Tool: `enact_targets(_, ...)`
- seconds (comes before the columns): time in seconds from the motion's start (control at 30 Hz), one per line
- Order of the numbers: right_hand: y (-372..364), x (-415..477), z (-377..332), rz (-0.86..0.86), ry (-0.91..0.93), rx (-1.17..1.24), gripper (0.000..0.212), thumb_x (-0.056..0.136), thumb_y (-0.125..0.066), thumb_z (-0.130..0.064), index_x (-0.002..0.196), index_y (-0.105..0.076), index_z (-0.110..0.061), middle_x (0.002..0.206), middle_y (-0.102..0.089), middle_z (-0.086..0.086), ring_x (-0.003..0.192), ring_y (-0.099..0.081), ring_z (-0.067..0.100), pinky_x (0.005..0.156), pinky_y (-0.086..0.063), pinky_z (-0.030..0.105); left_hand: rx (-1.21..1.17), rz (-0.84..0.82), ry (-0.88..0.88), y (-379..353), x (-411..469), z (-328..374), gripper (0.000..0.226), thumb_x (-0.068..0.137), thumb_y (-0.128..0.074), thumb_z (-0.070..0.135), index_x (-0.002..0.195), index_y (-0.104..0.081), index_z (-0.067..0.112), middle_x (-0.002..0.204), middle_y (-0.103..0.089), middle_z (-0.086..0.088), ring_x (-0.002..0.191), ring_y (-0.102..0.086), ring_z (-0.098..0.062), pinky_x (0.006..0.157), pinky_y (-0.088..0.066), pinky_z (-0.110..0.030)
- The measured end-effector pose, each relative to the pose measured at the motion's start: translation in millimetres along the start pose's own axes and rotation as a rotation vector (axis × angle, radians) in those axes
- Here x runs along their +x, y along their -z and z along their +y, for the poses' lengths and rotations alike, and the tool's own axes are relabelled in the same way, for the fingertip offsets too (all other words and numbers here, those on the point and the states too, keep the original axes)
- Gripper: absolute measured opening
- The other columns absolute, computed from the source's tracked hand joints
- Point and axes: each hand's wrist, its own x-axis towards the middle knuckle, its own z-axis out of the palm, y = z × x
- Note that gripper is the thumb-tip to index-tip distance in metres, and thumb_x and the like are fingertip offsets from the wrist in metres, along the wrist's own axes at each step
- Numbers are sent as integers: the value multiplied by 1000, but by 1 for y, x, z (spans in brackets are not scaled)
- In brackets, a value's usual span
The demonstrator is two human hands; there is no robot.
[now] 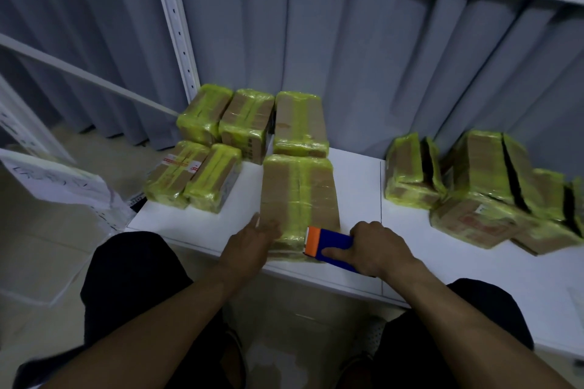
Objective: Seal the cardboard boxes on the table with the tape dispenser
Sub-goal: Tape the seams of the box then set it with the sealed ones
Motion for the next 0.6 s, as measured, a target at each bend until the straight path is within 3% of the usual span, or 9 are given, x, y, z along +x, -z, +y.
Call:
enact_targets(0.1,1,3,2,-14,20,-9,72,74,-58,-88,98,-56,-20,87,-57,-3,81,-64,18,74,-58,33,67,84,-139,8,2,4,75,69,-74,-10,137,-57,16,138,-59,-13,129,-54,-38,81,-57,-45)
enact_targets(0.2,5,1,3,-6,53,-50,78,69,-55,-94,95,-52,-21,85,-53,-3,78,-59,18,70,-54,32,125,21,-188,7,10,2,53,74,-75,12,125,-61,18,121,-66,-6,106,-65,-31,77,-56,-39)
enact_targets(0.3,7,0,5,53,83,-94,83,62,-52,-99,92,-53,-22,76,-50,-7,73,-59,16,65,-51,29,85,18,-194,8,15,2,55,88,-68,41,140,-51,32,131,-63,1,112,-63,-24,86,-55,-38)
enact_targets(0.43,3,6,13,52,120,-59,81,62,-55,-98,91,-56,-23,73,-51,-9,71,-61,13,65,-54,29,77,70,-306,1,19,-1,42,92,-66,36,134,-60,33,142,-56,6,125,-57,-21,90,-54,-35)
enact_targets(0.6,-7,17,24,49,150,6,73,66,-59,-94,88,-59,-24,73,-56,-9,66,-60,9,58,-51,26,53,152,-276,-9,18,0,34,89,-67,39,123,-69,32,128,-66,8,111,-66,-21,77,-59,-39)
